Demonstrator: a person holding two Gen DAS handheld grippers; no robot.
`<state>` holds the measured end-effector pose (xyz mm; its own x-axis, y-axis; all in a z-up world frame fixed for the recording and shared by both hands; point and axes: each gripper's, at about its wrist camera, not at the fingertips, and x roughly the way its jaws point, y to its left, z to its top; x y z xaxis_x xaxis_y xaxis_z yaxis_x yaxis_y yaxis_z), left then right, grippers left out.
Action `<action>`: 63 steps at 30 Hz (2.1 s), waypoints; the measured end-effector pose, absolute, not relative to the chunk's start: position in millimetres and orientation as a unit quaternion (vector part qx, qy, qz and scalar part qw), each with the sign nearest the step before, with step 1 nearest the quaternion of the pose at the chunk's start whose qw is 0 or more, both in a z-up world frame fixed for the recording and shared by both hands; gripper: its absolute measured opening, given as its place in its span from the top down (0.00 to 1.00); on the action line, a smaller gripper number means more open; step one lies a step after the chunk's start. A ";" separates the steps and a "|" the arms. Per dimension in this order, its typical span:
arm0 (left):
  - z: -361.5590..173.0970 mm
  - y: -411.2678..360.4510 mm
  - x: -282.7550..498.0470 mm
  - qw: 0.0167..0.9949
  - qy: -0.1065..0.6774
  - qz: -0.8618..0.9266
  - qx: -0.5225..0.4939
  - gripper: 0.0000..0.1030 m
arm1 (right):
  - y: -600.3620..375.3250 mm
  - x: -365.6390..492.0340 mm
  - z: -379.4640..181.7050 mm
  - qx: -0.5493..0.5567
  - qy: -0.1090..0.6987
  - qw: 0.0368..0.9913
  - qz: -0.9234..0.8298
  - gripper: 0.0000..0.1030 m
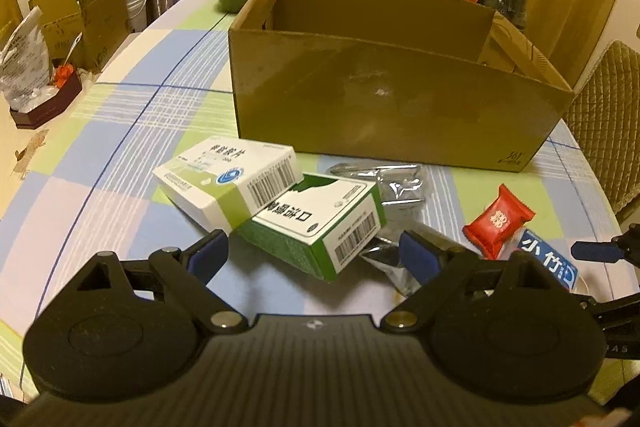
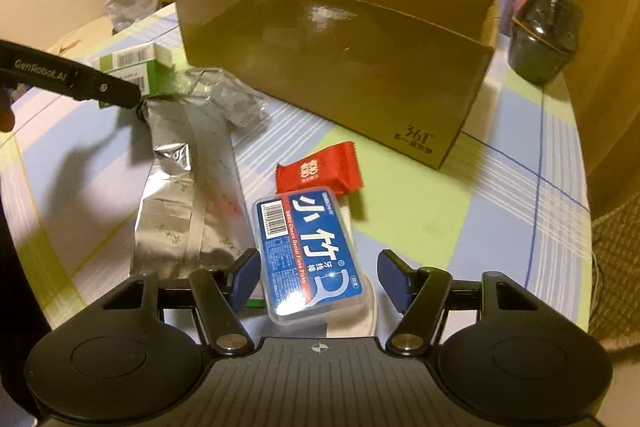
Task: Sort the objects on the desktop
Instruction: 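Grasp the blue-and-white toothpick case with the right tool, then grasp the green medicine box with the left tool while the right tool holds the toothpick case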
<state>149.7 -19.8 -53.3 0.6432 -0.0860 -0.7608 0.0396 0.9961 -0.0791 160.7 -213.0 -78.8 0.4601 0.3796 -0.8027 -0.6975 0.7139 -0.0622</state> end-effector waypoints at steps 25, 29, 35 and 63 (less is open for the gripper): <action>-37.8 -20.0 145.8 0.832 0.365 -0.236 0.344 0.21 | -208.7 153.4 -70.6 -0.247 0.402 0.808 0.353 0.48; -41.7 -17.4 151.1 0.770 0.308 -0.323 0.457 0.27 | -209.0 153.0 -66.4 -0.252 0.402 0.805 0.356 0.48; -51.2 -24.6 158.5 0.660 0.234 -0.437 0.565 0.27 | -205.7 154.6 -65.0 -0.266 0.407 0.799 0.353 0.48; -44.0 -65.3 152.0 0.592 0.230 -0.530 0.562 0.45 | -215.1 149.5 -40.8 -0.220 0.396 0.829 0.327 0.49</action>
<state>152.0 -65.3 -44.0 0.3315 -0.3698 -0.8680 0.8861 -0.1939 0.4211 149.5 -215.1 -40.8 0.4719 0.3685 -0.8009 -0.7171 0.6890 -0.1055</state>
